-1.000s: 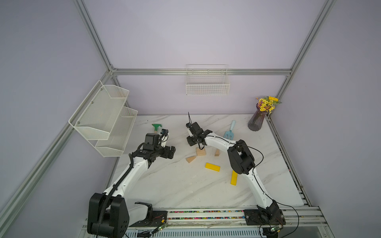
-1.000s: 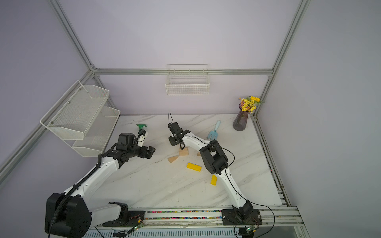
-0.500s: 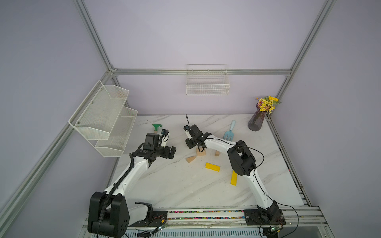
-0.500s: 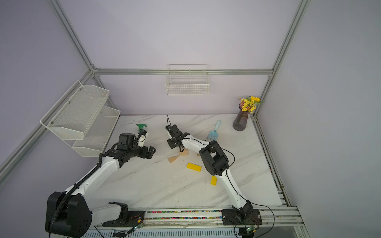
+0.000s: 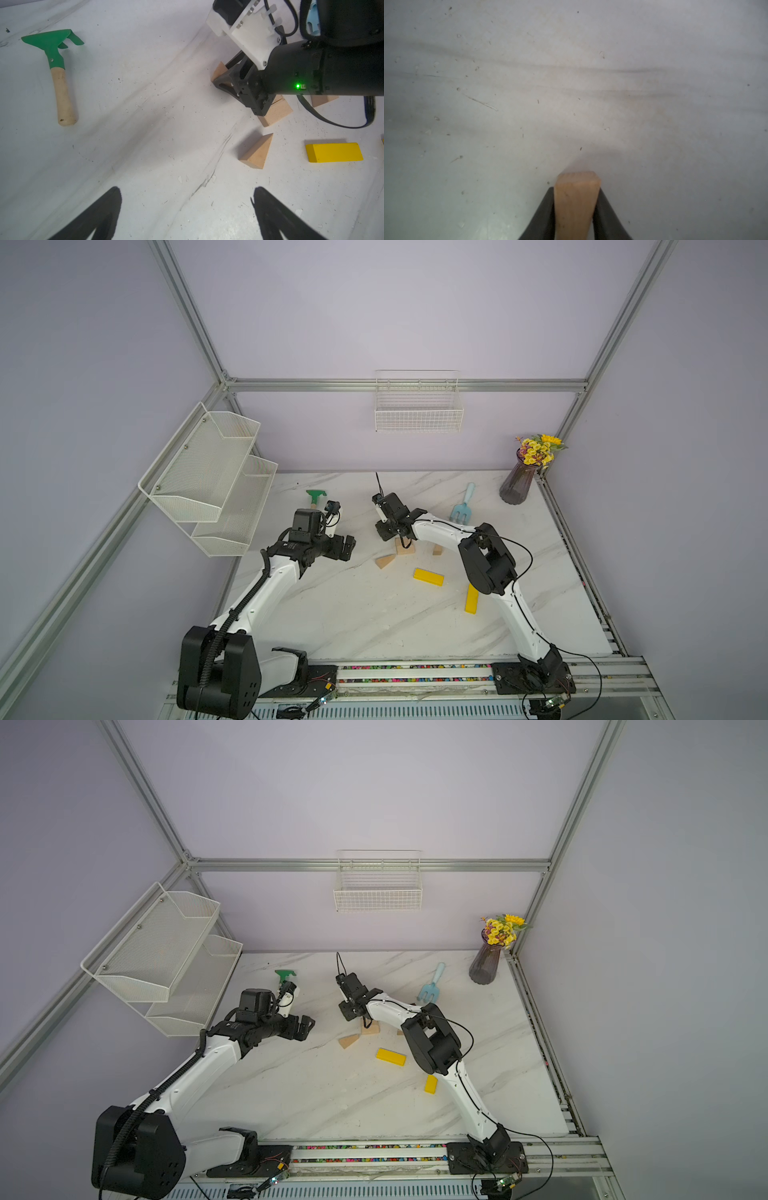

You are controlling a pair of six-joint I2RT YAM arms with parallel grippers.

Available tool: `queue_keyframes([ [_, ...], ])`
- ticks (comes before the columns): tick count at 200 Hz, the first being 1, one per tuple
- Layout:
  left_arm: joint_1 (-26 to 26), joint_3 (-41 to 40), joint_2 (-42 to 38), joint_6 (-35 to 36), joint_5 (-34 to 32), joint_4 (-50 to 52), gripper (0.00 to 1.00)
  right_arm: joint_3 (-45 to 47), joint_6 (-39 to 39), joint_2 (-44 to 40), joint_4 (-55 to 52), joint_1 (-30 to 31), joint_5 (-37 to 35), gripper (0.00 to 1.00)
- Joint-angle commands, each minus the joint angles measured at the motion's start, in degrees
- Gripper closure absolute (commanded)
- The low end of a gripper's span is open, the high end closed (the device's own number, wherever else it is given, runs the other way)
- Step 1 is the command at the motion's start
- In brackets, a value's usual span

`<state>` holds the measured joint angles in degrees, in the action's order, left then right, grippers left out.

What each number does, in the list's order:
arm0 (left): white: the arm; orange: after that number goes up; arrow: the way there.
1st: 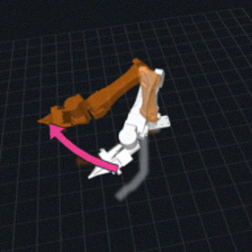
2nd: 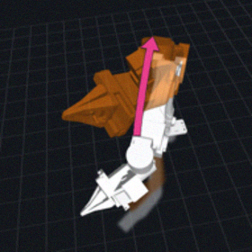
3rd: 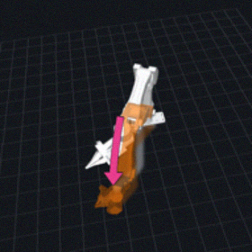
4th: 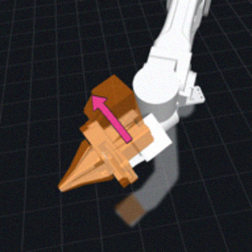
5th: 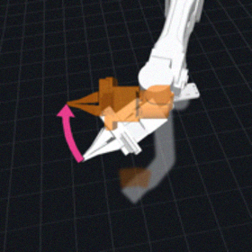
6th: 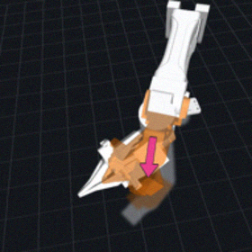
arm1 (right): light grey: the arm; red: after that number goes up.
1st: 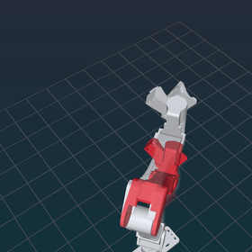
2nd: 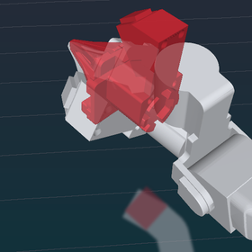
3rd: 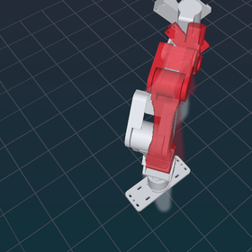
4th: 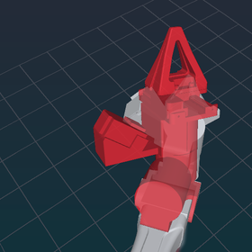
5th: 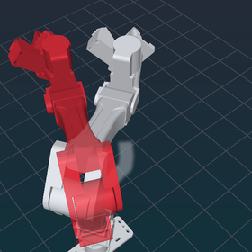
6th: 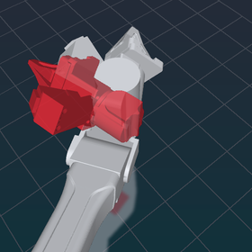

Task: Assemble a small pinwheel with building blocks
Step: Assemble the building block at the center of the board.

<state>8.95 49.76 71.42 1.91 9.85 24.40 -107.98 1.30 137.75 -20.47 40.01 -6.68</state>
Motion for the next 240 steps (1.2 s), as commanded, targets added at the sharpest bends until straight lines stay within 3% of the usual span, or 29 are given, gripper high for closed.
queue_keyframes([
  [1, -0.48, 0.08, 0.17, -1.25, 0.88, -2.26, 0.00, 0.47, 1.03, 0.18, -2.21, -0.54, -1.41, 0.68],
  [46, -0.51, 0.02, 0.24, -1.28, 1.00, -2.30, 0.00, 1.23, 0.41, -0.21, -2.30, -1.07, -0.58, 0.57],
  [124, -0.50, 0.29, 0.58, -1.06, 1.81, -2.17, 0.00, 2.88, 0.23, -0.53, -1.41, -1.90, 1.34, 0.62],
  [172, -0.44, 0.28, 0.61, -1.03, 2.10, -2.17, 0.00, 5.25, -0.53, -2.27, -0.64, -2.75, 2.69, 0.52],
  [240, -0.43, 0.31, 0.52, -0.98, 2.23, -2.17, 0.00, 8.09, -0.84, -3.79, 0.57, -2.92, 4.47, 0.50],
])
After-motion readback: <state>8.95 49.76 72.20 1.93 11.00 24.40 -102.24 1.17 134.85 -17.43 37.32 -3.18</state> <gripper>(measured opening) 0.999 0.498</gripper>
